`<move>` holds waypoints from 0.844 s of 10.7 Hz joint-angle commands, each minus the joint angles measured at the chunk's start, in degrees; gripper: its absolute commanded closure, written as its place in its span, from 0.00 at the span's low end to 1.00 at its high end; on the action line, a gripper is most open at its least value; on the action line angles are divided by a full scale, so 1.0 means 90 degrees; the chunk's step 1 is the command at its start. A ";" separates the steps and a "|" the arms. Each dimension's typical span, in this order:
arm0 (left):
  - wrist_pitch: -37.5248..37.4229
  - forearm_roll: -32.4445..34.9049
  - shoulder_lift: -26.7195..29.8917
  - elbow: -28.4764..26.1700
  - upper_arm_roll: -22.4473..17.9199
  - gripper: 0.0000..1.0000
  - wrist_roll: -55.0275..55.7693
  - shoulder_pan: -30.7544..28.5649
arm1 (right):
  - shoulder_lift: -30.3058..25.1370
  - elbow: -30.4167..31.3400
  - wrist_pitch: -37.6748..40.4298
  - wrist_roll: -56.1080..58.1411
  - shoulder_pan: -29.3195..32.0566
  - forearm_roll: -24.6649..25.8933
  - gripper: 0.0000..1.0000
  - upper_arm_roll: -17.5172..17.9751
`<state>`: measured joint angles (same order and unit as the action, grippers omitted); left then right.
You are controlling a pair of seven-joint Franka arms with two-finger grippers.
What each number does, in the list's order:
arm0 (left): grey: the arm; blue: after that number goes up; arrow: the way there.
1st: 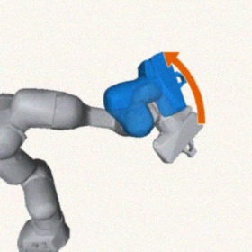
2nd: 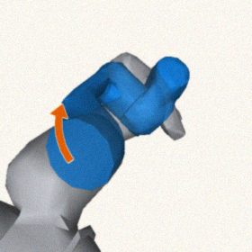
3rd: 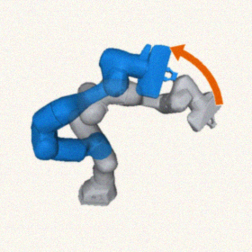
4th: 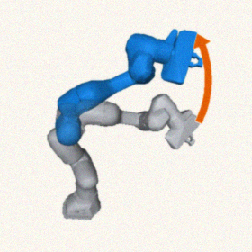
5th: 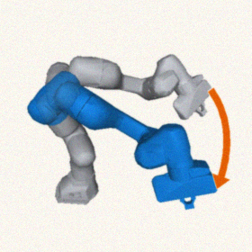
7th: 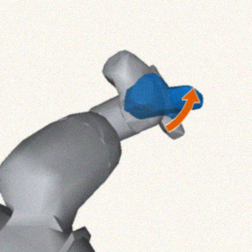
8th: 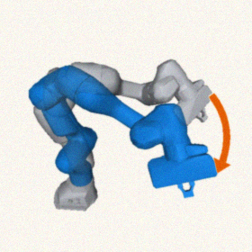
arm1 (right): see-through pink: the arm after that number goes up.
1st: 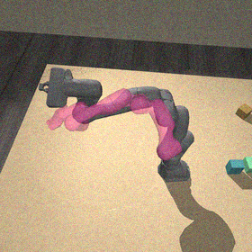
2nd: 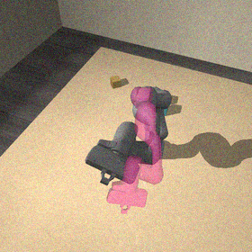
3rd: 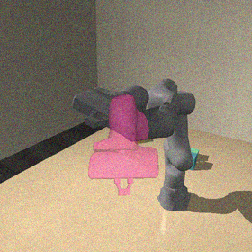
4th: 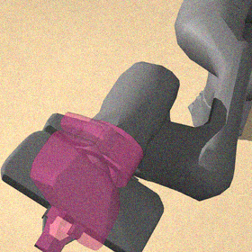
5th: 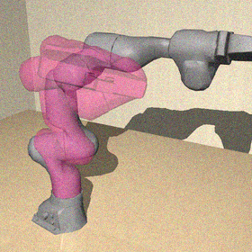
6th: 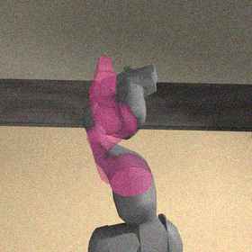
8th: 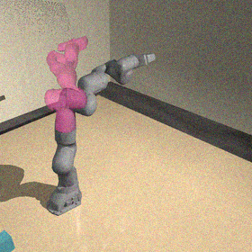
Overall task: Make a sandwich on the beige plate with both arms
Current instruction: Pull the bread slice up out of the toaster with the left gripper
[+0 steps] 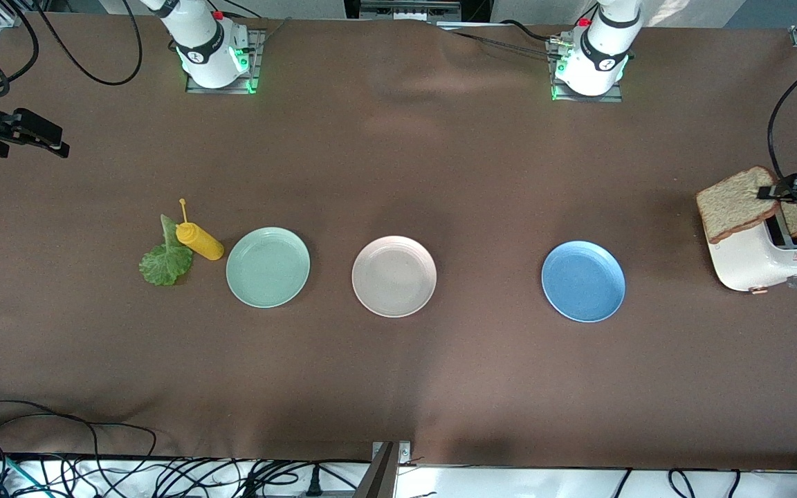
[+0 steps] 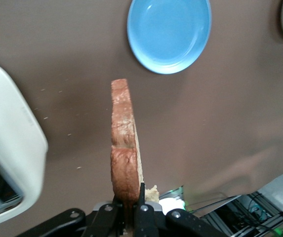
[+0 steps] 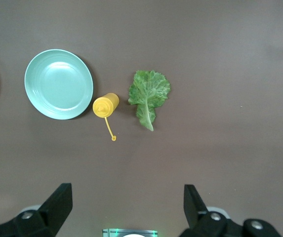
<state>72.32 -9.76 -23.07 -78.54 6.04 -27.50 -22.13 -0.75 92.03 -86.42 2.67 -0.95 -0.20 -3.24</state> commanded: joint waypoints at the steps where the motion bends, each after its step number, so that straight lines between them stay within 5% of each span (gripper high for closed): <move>1: -0.0097 -0.0952 -0.0102 0.0035 -0.0056 1.00 0.0749 0.0543 | 0.0044 -0.0147 0.0061 -0.0013 -0.0002 -0.0076 0.00 -0.0001; 3: 0.0263 -0.1909 -0.0491 -0.0023 -0.0066 1.00 0.0809 0.0730 | 0.0044 -0.0138 0.0071 -0.0013 0.0008 -0.0076 0.00 -0.0001; 9: 0.1874 -0.3103 -0.0961 -0.0219 -0.0066 1.00 0.1512 0.2252 | 0.0044 -0.0138 0.0071 -0.0013 -0.0002 -0.0085 0.00 -0.0001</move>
<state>87.16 -34.34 -31.38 -80.19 6.17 -14.74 -3.51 -0.73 91.95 -86.42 2.67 -0.95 -0.20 -3.26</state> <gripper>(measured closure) 0.907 0.000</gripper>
